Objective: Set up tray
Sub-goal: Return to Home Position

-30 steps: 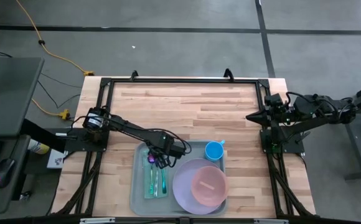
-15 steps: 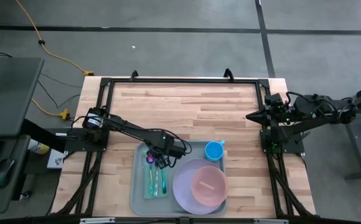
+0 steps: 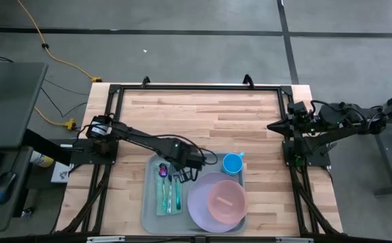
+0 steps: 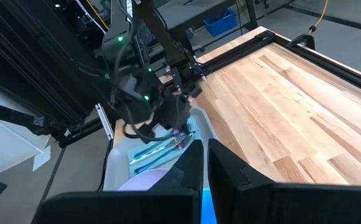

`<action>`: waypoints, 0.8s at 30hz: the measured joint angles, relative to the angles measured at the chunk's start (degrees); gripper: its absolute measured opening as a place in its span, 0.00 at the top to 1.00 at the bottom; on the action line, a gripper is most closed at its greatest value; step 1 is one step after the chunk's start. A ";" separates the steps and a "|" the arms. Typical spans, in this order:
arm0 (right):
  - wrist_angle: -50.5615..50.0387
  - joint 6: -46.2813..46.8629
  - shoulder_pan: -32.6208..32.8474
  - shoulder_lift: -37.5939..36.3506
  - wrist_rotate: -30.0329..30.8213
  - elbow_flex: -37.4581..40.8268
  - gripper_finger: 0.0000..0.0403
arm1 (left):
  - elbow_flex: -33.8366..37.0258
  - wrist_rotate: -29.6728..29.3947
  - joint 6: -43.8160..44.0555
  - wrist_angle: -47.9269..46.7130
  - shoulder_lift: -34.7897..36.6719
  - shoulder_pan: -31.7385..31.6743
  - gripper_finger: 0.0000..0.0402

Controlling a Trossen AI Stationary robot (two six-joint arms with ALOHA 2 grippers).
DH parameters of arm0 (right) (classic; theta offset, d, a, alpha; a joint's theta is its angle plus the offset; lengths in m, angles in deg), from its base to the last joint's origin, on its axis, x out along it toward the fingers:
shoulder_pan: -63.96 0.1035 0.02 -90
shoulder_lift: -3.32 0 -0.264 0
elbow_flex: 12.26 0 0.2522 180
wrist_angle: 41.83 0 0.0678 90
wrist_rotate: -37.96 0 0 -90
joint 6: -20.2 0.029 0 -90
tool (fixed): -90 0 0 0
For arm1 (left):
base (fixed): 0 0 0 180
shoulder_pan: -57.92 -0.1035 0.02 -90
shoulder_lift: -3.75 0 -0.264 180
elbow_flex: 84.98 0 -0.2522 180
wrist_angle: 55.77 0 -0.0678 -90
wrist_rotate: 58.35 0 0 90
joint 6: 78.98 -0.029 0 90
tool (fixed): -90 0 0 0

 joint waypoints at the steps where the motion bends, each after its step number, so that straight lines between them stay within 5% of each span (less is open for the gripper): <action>1: -0.19 -0.16 0.00 0.00 0.00 0.00 1.00 | 0.00 0.10 -0.41 2.57 0.00 0.20 0.89; 8: -0.19 -2.09 0.01 -0.48 -0.60 0.01 1.00 | -0.02 -5.77 -9.59 21.10 1.33 0.16 0.89; 15: -0.84 -2.57 0.01 -7.22 0.70 0.02 1.00 | 1.55 -14.90 -11.31 24.08 5.67 0.14 0.89; 20: -5.73 -2.02 -0.03 -14.77 4.52 -0.02 1.00 | 10.15 -17.61 -9.78 30.14 12.44 0.13 0.89; 24: -8.33 -1.45 -0.01 -19.32 5.33 0.00 1.00 | 24.33 -20.83 -6.10 41.53 22.35 0.93 0.89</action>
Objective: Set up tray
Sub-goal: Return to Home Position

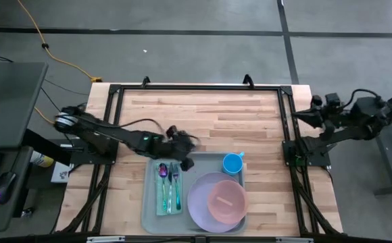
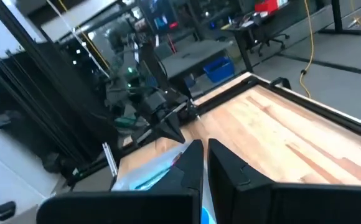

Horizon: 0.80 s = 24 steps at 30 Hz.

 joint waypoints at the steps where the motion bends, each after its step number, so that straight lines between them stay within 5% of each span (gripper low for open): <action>1: -0.54 0.09 0.00 -0.68 0.39 -0.05 1.00 | 4.45 -1.35 0.70 3.54 2.90 0.50 0.89; 7: -4.18 0.13 0.00 -2.23 2.62 -0.19 1.00 | 29.86 -8.04 -4.96 39.67 18.38 3.68 0.89; 10: -5.79 0.26 0.00 -2.03 2.94 0.09 1.00 | 37.60 -5.56 -11.31 54.11 22.39 3.37 0.89; 19: -4.61 0.48 0.00 -2.10 12.12 0.09 1.00 | 40.79 24.81 -22.63 62.05 21.16 -11.64 0.89; 24: -2.31 -2.09 0.00 -2.10 10.76 0.09 1.00 | 47.12 39.66 -22.18 77.40 22.62 -23.77 0.89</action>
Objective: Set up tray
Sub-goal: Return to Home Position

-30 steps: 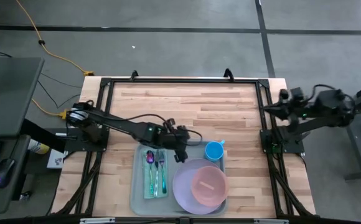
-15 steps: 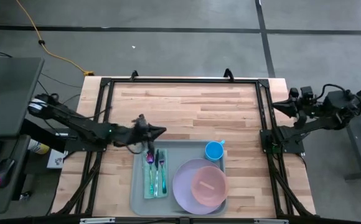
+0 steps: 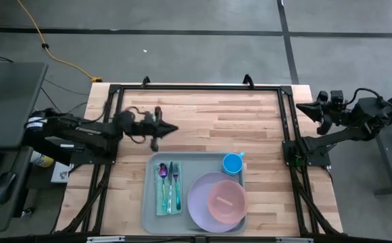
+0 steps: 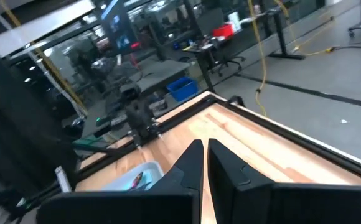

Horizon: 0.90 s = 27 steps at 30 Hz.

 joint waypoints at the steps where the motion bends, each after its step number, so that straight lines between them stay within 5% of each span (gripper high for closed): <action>1: -0.01 -0.25 0.00 0.00 -0.41 0.01 1.00 | 1.39 2.06 0.80 3.02 0.62 -1.79 0.89; 5: 4.32 -3.15 0.02 -0.85 0.56 2.94 1.00 | 7.38 5.70 4.14 7.83 4.89 -5.73 0.89; 14: 35.94 -13.36 0.00 -7.30 3.04 23.44 1.00 | 11.86 5.64 3.18 6.80 16.21 -5.40 0.89; 27: 57.02 -11.86 0.02 -7.96 4.15 40.39 1.00 | 13.30 2.39 -0.04 -22.40 42.68 -5.40 0.89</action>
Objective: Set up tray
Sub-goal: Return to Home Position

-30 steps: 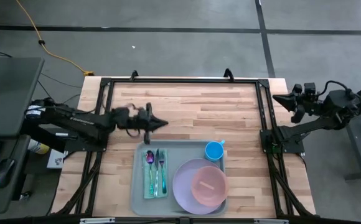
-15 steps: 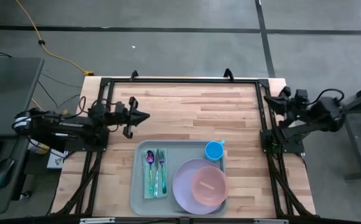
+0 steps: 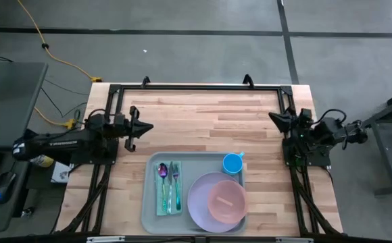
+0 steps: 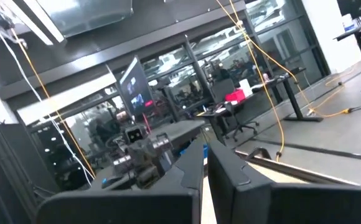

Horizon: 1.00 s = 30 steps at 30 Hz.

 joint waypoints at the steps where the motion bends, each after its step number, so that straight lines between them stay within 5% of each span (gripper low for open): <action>1: 0.68 0.29 0.00 0.00 0.17 0.84 1.00 | 0.00 0.03 -0.05 -3.27 2.59 0.00 0.89; 9: 3.61 1.50 0.00 0.16 3.19 5.33 1.00 | 0.00 -2.41 -1.74 -24.78 22.84 0.04 0.89; 15: 3.89 1.07 0.00 0.42 5.30 5.73 1.00 | -0.06 -6.89 -5.17 -28.30 20.67 3.67 0.89; 22: 2.91 -1.71 0.00 0.48 6.80 5.79 1.00 | -0.03 -22.34 -13.01 -32.23 20.27 9.70 0.89; 30: 2.29 -1.47 0.00 0.48 5.52 5.79 1.00 | -0.02 -18.05 -15.79 -33.44 20.20 11.21 0.89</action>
